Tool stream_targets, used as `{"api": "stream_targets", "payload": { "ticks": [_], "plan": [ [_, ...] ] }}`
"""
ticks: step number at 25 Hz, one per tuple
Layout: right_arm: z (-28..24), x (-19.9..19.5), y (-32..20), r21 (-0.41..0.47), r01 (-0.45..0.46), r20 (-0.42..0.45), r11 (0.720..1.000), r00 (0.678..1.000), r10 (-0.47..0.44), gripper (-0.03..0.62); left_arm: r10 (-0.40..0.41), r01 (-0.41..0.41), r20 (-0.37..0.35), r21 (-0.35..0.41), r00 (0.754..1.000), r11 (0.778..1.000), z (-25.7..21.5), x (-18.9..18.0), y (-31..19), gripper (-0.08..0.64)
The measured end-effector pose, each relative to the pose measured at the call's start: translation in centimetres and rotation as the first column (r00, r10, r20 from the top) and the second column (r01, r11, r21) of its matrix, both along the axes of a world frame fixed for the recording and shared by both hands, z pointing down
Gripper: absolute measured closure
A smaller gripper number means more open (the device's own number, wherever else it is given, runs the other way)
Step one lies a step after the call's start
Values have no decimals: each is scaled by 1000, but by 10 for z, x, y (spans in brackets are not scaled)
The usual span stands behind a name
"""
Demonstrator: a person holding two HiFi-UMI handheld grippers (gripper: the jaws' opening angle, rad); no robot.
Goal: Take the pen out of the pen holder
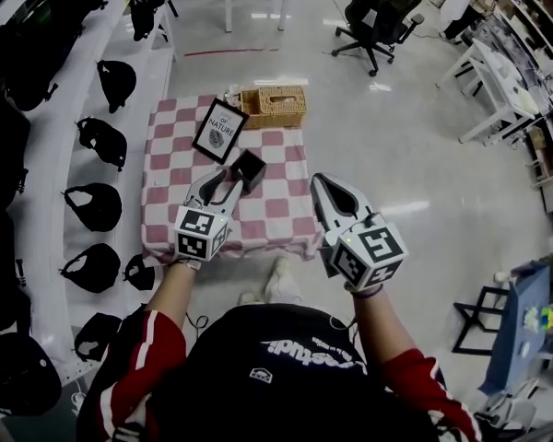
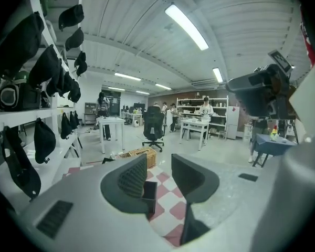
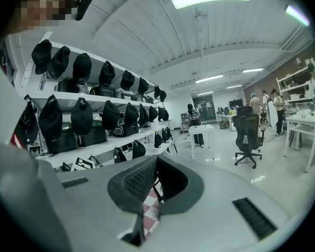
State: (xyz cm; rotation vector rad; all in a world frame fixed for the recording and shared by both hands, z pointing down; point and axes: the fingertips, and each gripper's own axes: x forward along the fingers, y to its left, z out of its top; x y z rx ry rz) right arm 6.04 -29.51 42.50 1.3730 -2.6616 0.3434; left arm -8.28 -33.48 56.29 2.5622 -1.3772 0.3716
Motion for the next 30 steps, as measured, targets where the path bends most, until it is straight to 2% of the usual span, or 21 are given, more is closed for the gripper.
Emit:
{"api": "stream_targets", "payload": {
  "ticks": [14, 30],
  "plan": [
    [16, 6, -33, -32, 30, -16, 999, 999, -30, 596, -56, 66, 75, -136, 996, 989, 92, 6, -43, 425],
    [42, 10, -58, -75, 46, -37, 996, 998, -48, 595, -106, 142, 147, -259, 983, 955, 166, -2, -79, 425]
  ]
}}
